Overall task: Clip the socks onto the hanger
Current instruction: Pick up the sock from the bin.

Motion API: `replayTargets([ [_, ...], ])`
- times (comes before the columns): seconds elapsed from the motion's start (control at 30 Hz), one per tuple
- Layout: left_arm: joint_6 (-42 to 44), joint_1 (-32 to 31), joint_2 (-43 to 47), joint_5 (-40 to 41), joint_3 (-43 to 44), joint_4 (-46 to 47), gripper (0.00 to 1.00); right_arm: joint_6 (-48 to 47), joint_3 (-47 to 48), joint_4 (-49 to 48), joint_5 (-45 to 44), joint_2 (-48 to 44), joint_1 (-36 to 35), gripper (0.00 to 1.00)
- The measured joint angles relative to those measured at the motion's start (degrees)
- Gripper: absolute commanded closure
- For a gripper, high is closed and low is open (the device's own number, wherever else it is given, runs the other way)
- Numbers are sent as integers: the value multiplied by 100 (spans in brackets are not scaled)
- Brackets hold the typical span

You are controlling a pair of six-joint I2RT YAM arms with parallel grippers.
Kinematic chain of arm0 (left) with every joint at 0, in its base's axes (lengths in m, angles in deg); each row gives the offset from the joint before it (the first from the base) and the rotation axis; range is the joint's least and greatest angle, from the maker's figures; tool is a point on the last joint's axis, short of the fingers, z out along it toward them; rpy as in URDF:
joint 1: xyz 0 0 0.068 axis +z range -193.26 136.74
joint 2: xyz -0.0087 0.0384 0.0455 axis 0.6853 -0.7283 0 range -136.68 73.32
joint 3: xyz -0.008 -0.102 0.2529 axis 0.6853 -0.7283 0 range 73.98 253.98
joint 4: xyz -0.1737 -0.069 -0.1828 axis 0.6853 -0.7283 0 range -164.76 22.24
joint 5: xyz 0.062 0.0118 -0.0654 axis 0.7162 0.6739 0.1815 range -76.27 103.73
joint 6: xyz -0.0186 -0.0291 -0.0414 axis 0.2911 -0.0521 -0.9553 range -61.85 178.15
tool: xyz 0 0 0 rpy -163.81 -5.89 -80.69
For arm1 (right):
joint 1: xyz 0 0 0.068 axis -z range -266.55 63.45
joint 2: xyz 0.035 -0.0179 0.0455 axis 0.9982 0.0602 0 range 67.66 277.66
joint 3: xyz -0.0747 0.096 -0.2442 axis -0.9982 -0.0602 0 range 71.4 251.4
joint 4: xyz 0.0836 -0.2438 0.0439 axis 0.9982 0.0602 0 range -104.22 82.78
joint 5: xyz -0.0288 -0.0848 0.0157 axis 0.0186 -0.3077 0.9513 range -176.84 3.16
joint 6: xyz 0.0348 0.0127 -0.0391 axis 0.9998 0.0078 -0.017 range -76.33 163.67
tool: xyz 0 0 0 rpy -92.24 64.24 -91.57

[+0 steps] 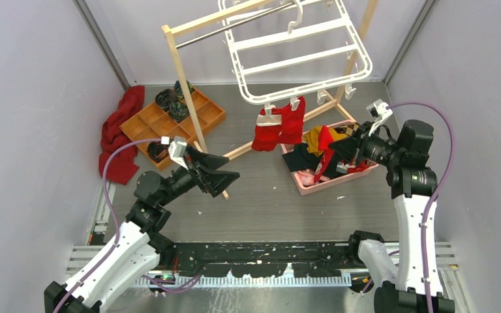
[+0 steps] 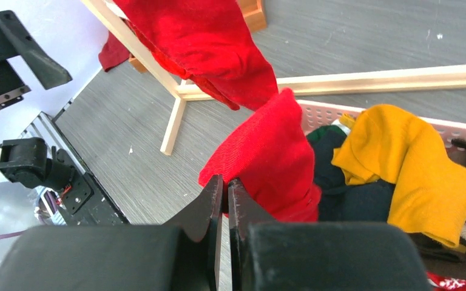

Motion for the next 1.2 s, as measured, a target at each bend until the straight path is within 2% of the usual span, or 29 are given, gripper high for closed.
replayTargets([
  [0.13, 155, -168, -164, -133, 28, 199, 11, 28, 146, 37, 210, -236, 2, 96],
  [0.27, 555, -702, -490, -214, 260, 289, 15, 70, 345, 70, 505, -424, 4, 96],
  [0.4, 1377, -1727, -933, -17, 625, 251, 13, 101, 402, 173, 734, -658, 4, 96],
  [0.47, 1961, -2339, -1189, 328, 872, 127, 11, 275, 354, 157, 837, -811, 4, 96],
  [0.57, 2726, -3167, -1672, 944, 1172, 74, 11, 815, 11, -227, 931, -1119, 0, 97],
  [0.7, 3335, -3812, -2356, 1587, 1276, 260, 11, 1537, -398, -717, 940, -1401, -83, 97],
  [0.97, 3915, -4288, -3993, 3077, 1552, 820, 11, 2758, -761, -1591, 654, -1438, -446, 97],
  [1.2, 4122, -4312, -4721, 4098, 1998, 1106, 18, 3174, -782, -1987, 361, -1353, -857, 97],
])
